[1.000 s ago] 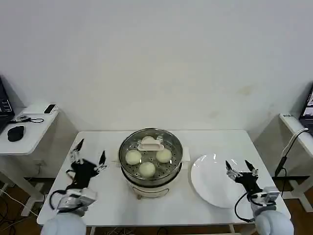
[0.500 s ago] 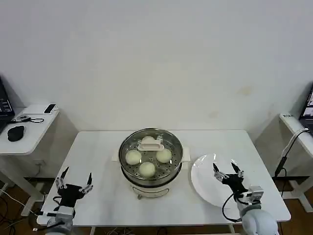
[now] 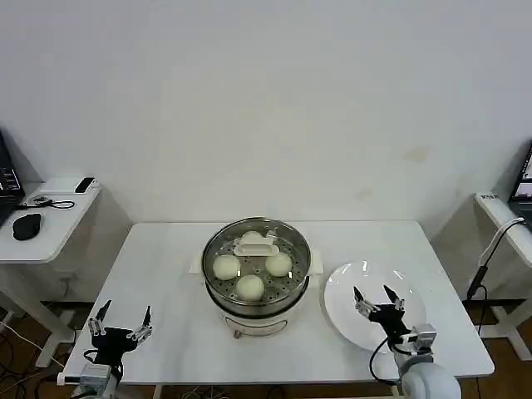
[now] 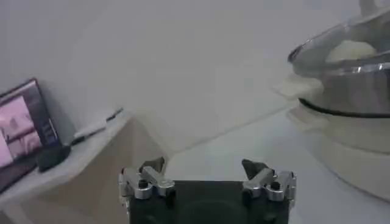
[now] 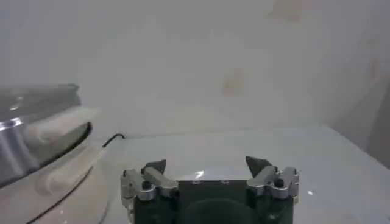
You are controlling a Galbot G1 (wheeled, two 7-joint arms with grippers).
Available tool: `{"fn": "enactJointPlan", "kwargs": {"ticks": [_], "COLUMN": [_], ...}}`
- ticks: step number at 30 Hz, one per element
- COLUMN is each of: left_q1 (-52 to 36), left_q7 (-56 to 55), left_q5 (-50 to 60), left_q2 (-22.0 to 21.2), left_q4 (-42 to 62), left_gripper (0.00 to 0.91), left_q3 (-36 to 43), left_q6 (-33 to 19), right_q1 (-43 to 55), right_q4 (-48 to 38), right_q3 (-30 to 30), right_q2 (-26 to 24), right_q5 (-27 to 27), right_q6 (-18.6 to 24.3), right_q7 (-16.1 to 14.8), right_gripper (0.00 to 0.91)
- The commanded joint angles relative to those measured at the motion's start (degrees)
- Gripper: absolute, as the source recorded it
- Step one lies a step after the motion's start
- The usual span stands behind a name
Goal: Take steamed baozi put them in steamer then cover it.
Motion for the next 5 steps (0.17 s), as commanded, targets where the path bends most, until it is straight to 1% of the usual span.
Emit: {"fn": "enactJointPlan", "kwargs": {"ticks": [1, 5], "left_q1": [0.6, 0.6], "left_q7": [0.7, 1.0], "left_q5": [-2.9, -3.0], "left_q2": [-0.4, -0.3], "left_q4": [-0.1, 0.2], "left_gripper": [0.907, 0.907], "left_q3": [-0.7, -1.0], "left_q6": [-0.7, -0.8], "right_q1": [0.1, -0.3], "right_q4": [-1.2, -1.2], "right_q3": [1.3, 1.2], "right_q2": [0.9, 1.0], "right_q5": [-0.8, -1.2], "right_q6": [0.1, 0.2], "right_q7": [-0.4, -0.6], "right_gripper": [0.907, 0.907]}}
